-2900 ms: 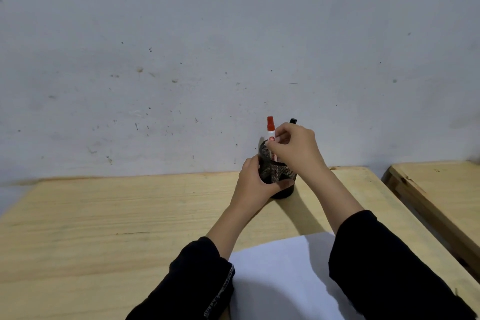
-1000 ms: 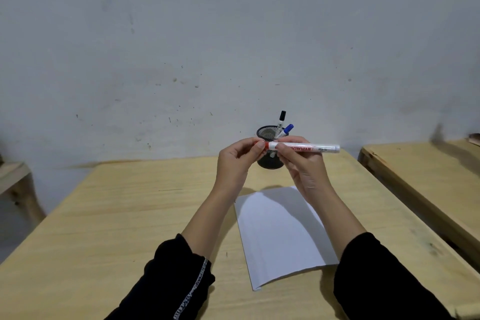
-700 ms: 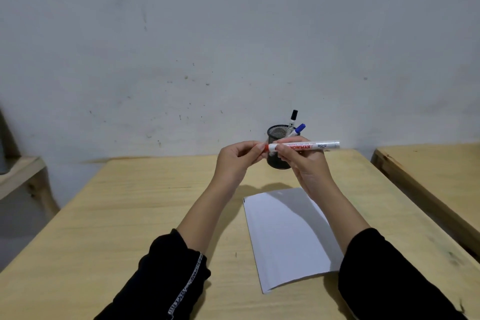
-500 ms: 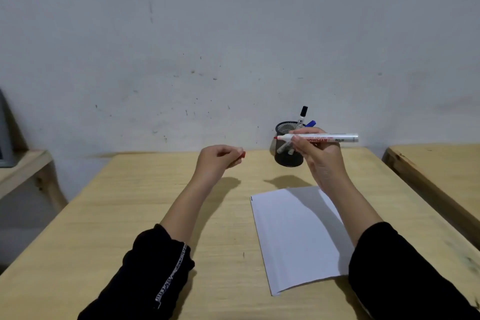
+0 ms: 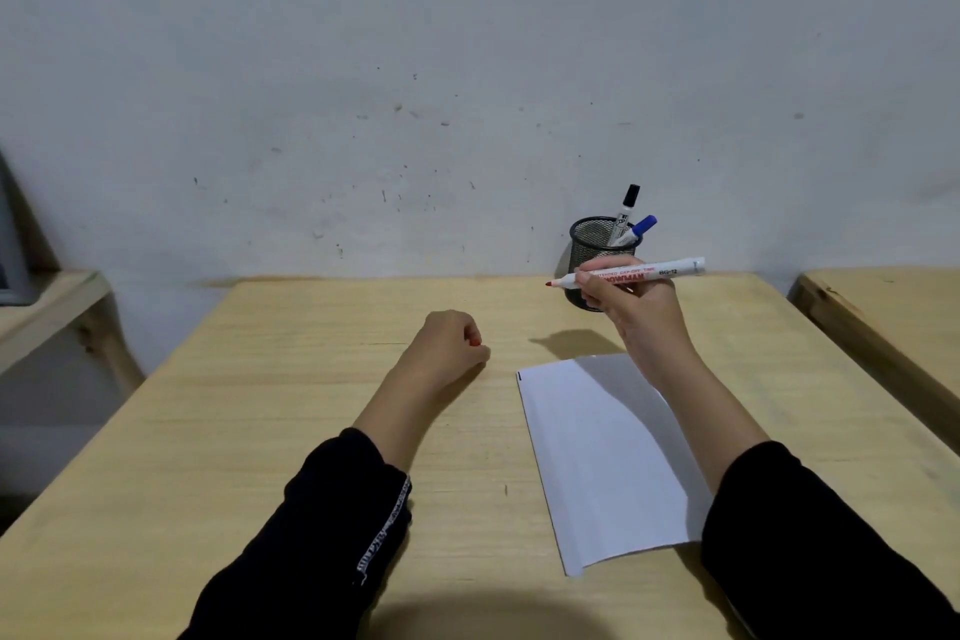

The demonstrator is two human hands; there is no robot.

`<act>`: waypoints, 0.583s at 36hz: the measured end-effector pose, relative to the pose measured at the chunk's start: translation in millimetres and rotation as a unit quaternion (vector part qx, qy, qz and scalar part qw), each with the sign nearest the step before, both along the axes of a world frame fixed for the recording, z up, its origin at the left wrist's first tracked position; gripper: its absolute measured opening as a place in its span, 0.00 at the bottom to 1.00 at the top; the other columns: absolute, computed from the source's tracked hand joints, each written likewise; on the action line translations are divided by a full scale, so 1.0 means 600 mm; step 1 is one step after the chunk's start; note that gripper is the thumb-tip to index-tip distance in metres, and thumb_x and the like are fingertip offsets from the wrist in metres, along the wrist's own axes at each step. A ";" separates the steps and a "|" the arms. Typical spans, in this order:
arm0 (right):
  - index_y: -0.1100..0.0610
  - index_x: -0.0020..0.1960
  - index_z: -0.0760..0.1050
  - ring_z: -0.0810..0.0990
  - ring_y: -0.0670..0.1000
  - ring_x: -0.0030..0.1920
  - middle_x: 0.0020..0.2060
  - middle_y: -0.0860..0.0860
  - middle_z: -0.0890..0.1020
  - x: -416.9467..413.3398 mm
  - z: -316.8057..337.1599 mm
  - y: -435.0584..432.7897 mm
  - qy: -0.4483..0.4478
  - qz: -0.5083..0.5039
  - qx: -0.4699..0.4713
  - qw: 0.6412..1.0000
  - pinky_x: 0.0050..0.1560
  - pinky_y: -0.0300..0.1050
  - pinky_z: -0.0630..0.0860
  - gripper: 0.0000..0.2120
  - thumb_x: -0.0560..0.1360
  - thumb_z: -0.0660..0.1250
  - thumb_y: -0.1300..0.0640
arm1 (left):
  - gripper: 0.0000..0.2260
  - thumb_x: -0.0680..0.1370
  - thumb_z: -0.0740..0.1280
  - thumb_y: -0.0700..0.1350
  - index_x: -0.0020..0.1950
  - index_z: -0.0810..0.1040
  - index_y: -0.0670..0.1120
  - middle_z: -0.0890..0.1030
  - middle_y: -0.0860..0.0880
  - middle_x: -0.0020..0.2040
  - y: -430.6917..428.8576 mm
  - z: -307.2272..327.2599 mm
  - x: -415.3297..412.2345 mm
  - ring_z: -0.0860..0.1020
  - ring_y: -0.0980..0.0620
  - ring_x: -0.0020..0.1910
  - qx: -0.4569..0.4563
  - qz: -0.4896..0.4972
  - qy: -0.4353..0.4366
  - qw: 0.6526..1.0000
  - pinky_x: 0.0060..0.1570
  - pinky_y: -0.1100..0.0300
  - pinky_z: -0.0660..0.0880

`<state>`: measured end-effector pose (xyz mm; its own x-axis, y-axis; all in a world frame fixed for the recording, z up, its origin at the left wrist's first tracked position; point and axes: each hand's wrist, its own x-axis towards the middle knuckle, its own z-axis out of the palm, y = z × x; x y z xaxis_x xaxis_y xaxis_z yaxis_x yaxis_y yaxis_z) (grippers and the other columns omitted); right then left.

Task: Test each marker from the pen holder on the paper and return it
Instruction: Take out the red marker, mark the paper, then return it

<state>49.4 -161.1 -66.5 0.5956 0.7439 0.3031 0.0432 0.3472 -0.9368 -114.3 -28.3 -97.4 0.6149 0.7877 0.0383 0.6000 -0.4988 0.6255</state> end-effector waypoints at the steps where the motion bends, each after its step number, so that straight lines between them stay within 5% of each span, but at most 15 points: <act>1: 0.60 0.43 0.79 0.77 0.54 0.42 0.39 0.59 0.79 -0.002 0.000 0.000 -0.001 -0.001 -0.002 1.000 0.41 0.37 0.76 0.04 0.71 0.70 0.67 | 0.09 0.73 0.69 0.44 0.48 0.79 0.39 0.76 0.47 0.45 0.000 -0.001 0.001 0.72 0.50 0.40 0.001 0.003 0.000 1.000 0.36 0.61 0.68; 7: 0.61 0.42 0.77 0.79 0.50 0.37 0.36 0.58 0.79 -0.023 0.003 0.000 0.025 0.012 -0.006 1.000 0.40 0.37 0.76 0.03 0.72 0.69 0.67 | 0.21 0.77 0.66 0.50 0.65 0.71 0.39 0.69 0.47 0.62 -0.030 0.010 -0.018 0.71 0.49 0.59 0.111 0.048 -0.056 0.991 0.48 0.60 0.67; 11: 0.61 0.40 0.76 0.79 0.47 0.34 0.32 0.54 0.79 -0.042 -0.003 0.009 0.060 -0.007 -0.006 0.998 0.39 0.36 0.77 0.04 0.72 0.68 0.68 | 0.17 0.79 0.62 0.49 0.63 0.73 0.41 0.72 0.51 0.58 -0.072 0.017 -0.041 0.71 0.57 0.49 0.132 0.007 -0.111 0.985 0.47 0.65 0.64; 17: 0.61 0.38 0.76 0.77 0.46 0.30 0.29 0.53 0.79 -0.068 -0.035 0.016 0.117 -0.004 -0.048 0.992 0.37 0.33 0.77 0.06 0.73 0.67 0.68 | 0.16 0.78 0.61 0.53 0.60 0.76 0.45 0.75 0.52 0.59 -0.137 -0.017 -0.063 0.73 0.55 0.58 0.096 -0.186 -0.029 0.978 0.58 0.57 0.72; 21: 0.61 0.38 0.77 0.75 0.46 0.30 0.29 0.53 0.77 -0.073 -0.055 0.008 0.129 -0.008 -0.070 0.989 0.36 0.33 0.75 0.05 0.72 0.66 0.67 | 0.18 0.79 0.60 0.53 0.63 0.76 0.44 0.76 0.49 0.63 -0.156 -0.026 -0.064 0.72 0.53 0.62 0.106 -0.203 -0.002 0.973 0.61 0.56 0.70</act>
<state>5.6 -156.2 -99.8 0.6519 0.7575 0.0342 -0.1998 0.2151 -0.9559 -152.4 -121.6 -113.1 0.8735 0.4539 0.1761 0.3245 -0.8124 0.4845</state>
